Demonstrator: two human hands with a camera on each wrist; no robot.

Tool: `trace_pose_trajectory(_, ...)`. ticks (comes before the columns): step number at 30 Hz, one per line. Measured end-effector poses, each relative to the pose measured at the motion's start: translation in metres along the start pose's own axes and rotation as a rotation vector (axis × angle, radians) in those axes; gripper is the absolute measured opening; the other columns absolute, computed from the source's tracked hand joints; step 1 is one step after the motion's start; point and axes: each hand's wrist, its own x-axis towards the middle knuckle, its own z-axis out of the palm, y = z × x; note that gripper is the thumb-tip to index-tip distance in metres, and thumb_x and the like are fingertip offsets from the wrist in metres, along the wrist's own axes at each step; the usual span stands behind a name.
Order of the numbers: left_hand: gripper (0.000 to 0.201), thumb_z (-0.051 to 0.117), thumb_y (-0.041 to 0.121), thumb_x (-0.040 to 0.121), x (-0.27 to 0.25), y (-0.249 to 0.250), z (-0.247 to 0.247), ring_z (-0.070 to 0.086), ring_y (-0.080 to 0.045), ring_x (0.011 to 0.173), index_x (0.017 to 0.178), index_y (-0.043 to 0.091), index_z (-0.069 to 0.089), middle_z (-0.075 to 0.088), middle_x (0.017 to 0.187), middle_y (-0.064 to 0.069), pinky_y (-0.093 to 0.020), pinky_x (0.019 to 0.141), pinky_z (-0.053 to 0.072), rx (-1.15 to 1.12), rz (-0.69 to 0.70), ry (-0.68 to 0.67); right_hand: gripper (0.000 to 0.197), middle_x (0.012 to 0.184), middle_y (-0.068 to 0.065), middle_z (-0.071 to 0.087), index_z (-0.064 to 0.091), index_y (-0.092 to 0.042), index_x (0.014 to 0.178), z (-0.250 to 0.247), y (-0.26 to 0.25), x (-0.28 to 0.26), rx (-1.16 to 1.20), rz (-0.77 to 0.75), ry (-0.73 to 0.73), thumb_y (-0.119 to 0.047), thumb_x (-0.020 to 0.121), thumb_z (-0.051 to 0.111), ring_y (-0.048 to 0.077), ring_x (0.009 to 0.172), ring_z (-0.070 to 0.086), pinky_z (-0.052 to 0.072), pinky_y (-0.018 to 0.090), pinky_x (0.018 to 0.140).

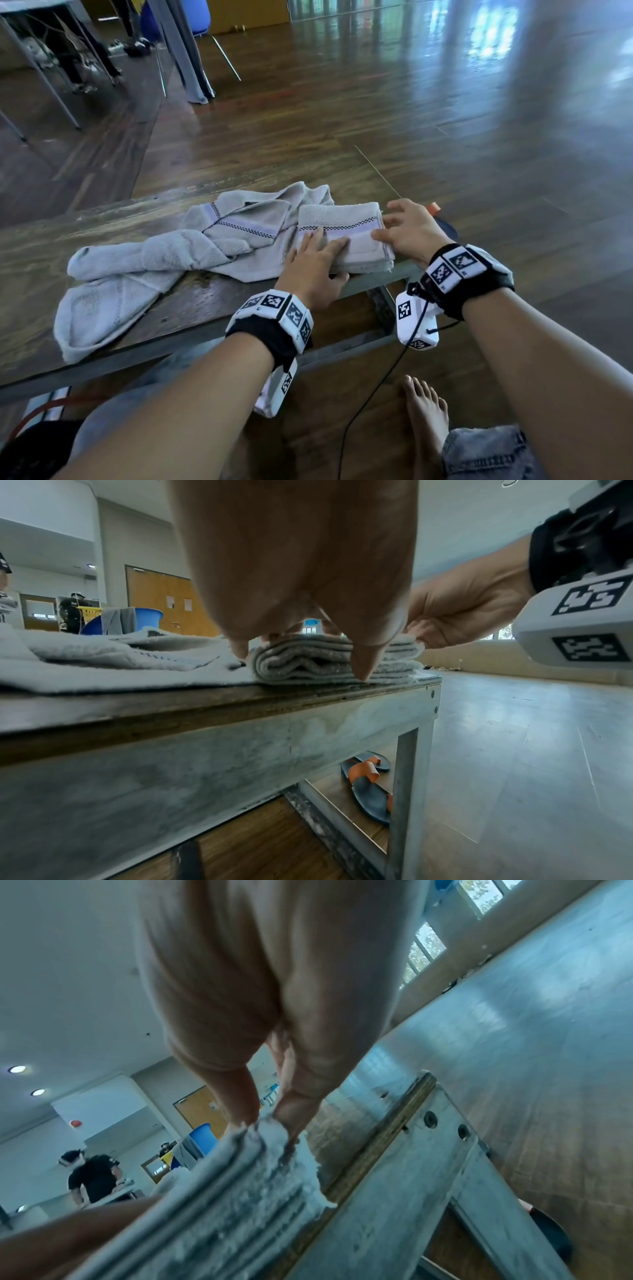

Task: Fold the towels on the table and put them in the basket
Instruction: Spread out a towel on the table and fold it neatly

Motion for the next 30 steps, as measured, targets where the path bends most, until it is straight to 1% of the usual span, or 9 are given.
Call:
trace_pose_trajectory(6, 0.069, 0.056, 0.050, 0.089, -0.001, -0.004, -0.001, 0.001, -0.019, 0.153, 0.150, 0.046, 0.024, 0.006, 0.166, 0.002, -0.047, 0.123, 0.005, -0.011, -0.008, -0.031, 0.052, 0.121, 0.009, 0.060, 0.052, -0.012, 0.128, 0.007, -0.005, -0.008, -0.426, -0.113, 0.126, -0.010, 0.080, 0.074, 0.026, 0.114, 0.057, 0.049, 0.036, 0.089)
trace_pose_trajectory(10, 0.050, 0.061, 0.052, 0.081, 0.002, -0.005, -0.015, 0.030, -0.022, 0.139, 0.127, 0.036, 0.052, 0.041, 0.143, 0.001, -0.044, 0.117, 0.019, -0.147, 0.042, 0.055, 0.047, 0.131, 0.009, 0.044, 0.051, -0.016, 0.126, 0.015, -0.013, -0.020, -0.760, -0.283, 0.219, -0.011, 0.081, 0.065, 0.030, 0.124, 0.040, 0.045, 0.039, 0.085)
trace_pose_trajectory(12, 0.041, 0.059, 0.048, 0.081, 0.007, -0.005, -0.021, 0.039, -0.020, 0.129, 0.119, 0.030, 0.055, 0.048, 0.130, 0.002, -0.043, 0.113, 0.027, -0.161, 0.090, 0.134, 0.041, 0.135, 0.008, 0.045, 0.052, -0.014, 0.127, 0.021, -0.014, -0.023, -0.771, -0.405, 0.243, -0.015, 0.086, 0.059, 0.028, 0.125, 0.040, 0.047, 0.042, 0.093)
trace_pose_trajectory(15, 0.039, 0.057, 0.043, 0.088, 0.016, -0.004, -0.021, 0.037, -0.019, 0.134, 0.124, 0.027, 0.055, 0.047, 0.139, 0.002, -0.040, 0.114, 0.026, -0.132, 0.119, 0.151, 0.040, 0.145, 0.003, 0.042, 0.048, -0.015, 0.134, 0.031, -0.010, -0.022, -0.729, -0.475, 0.123, -0.022, 0.095, 0.051, 0.023, 0.133, 0.038, 0.043, 0.045, 0.104)
trace_pose_trajectory(20, 0.030, 0.049, 0.017, 0.091, 0.037, -0.003, -0.019, 0.039, -0.019, 0.137, 0.117, 0.018, 0.062, 0.050, 0.142, 0.000, -0.042, 0.113, 0.032, -0.129, 0.151, 0.223, 0.044, 0.165, 0.006, 0.019, 0.035, -0.010, 0.148, 0.040, 0.003, -0.014, -0.751, -0.506, 0.007, -0.019, 0.105, 0.038, 0.025, 0.154, 0.012, 0.017, 0.044, 0.124)
trace_pose_trajectory(22, 0.031, 0.047, 0.019, 0.091, 0.047, -0.005, -0.016, 0.042, -0.019, 0.134, 0.119, 0.018, 0.061, 0.053, 0.138, 0.000, -0.043, 0.111, 0.034, -0.095, 0.149, 0.238, 0.046, 0.166, 0.006, 0.017, 0.032, -0.011, 0.151, 0.046, 0.004, -0.009, -0.765, -0.527, 0.003, -0.018, 0.105, 0.034, 0.022, 0.155, 0.008, 0.011, 0.041, 0.125)
trace_pose_trajectory(24, 0.042, 0.040, 0.027, 0.097, 0.055, -0.007, -0.008, 0.031, -0.018, 0.144, 0.138, 0.024, 0.049, 0.043, 0.150, 0.003, -0.044, 0.118, 0.024, -0.041, 0.087, 0.162, 0.050, 0.167, 0.004, 0.016, 0.027, -0.013, 0.155, 0.052, 0.008, -0.005, -0.752, -0.483, -0.023, -0.026, 0.107, 0.030, 0.018, 0.155, 0.006, 0.007, 0.040, 0.126)
trace_pose_trajectory(26, 0.052, 0.027, 0.034, 0.102, 0.058, -0.013, 0.003, 0.006, -0.012, 0.152, 0.153, 0.033, 0.023, 0.017, 0.163, 0.011, -0.045, 0.123, 0.005, 0.012, 0.019, 0.055, 0.055, 0.169, -0.001, 0.011, 0.019, -0.016, 0.159, 0.057, 0.014, -0.002, -0.729, -0.386, -0.042, -0.035, 0.107, 0.025, 0.012, 0.155, 0.002, 0.003, 0.042, 0.126)
trace_pose_trajectory(30, 0.055, 0.015, 0.046, 0.102, 0.060, -0.029, 0.010, -0.011, -0.009, 0.151, 0.156, 0.039, 0.009, -0.003, 0.165, 0.015, -0.044, 0.123, -0.005, 0.003, -0.018, 0.012, 0.064, 0.170, -0.003, -0.002, 0.007, -0.016, 0.161, 0.063, 0.021, 0.008, -0.786, -0.315, -0.037, -0.046, 0.106, 0.021, 0.010, 0.155, -0.008, -0.005, 0.043, 0.125)
